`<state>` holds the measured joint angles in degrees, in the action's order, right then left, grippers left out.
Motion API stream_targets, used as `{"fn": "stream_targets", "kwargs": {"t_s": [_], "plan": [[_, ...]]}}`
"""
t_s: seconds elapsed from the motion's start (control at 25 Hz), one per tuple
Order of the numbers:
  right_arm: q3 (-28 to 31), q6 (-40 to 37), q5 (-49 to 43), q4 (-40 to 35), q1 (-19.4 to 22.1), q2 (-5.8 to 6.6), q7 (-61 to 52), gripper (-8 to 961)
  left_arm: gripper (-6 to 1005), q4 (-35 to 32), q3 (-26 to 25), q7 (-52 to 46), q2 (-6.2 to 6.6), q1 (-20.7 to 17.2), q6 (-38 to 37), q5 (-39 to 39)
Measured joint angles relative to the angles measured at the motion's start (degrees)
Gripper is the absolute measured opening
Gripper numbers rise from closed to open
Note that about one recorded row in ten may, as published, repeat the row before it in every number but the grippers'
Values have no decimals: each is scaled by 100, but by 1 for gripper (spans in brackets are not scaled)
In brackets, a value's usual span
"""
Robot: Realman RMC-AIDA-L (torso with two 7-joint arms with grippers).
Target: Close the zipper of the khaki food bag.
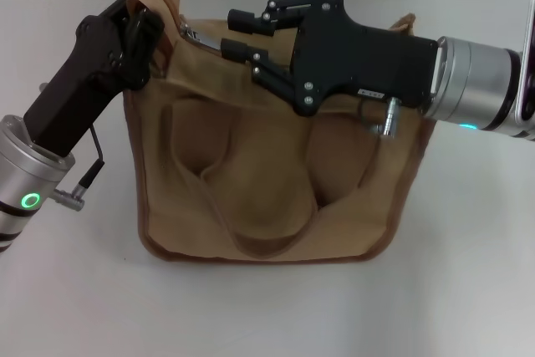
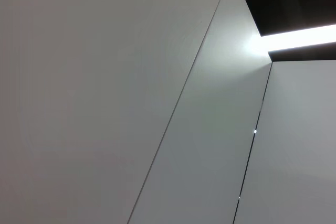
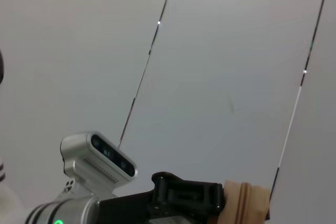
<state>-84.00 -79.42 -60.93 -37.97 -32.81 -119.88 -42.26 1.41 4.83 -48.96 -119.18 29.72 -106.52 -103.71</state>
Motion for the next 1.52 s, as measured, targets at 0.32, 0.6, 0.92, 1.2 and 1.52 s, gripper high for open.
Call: {"fn": "stream_targets", "kwargs": {"t_s": [0.32,0.6,0.92,1.2,1.52], "plan": [[-347,483,308,-83,72,1,774,208,22,9,0,0,1,8,1,0],[-1019,715,919,-353,350,0,1476,208,22,19,0,1,0,9,3,0],[-1183,988,1202,-504,477,0,1555,270,22,60,0,1,1,0,10,0],[-1330,1002,1257,-523,526,0,1576,312,23,65,0,1,1,-20,0,-1],[-1357,1238,1250,-528,539,0,1580,308,22,84,3,1,1,-16,-6,-24]]}}
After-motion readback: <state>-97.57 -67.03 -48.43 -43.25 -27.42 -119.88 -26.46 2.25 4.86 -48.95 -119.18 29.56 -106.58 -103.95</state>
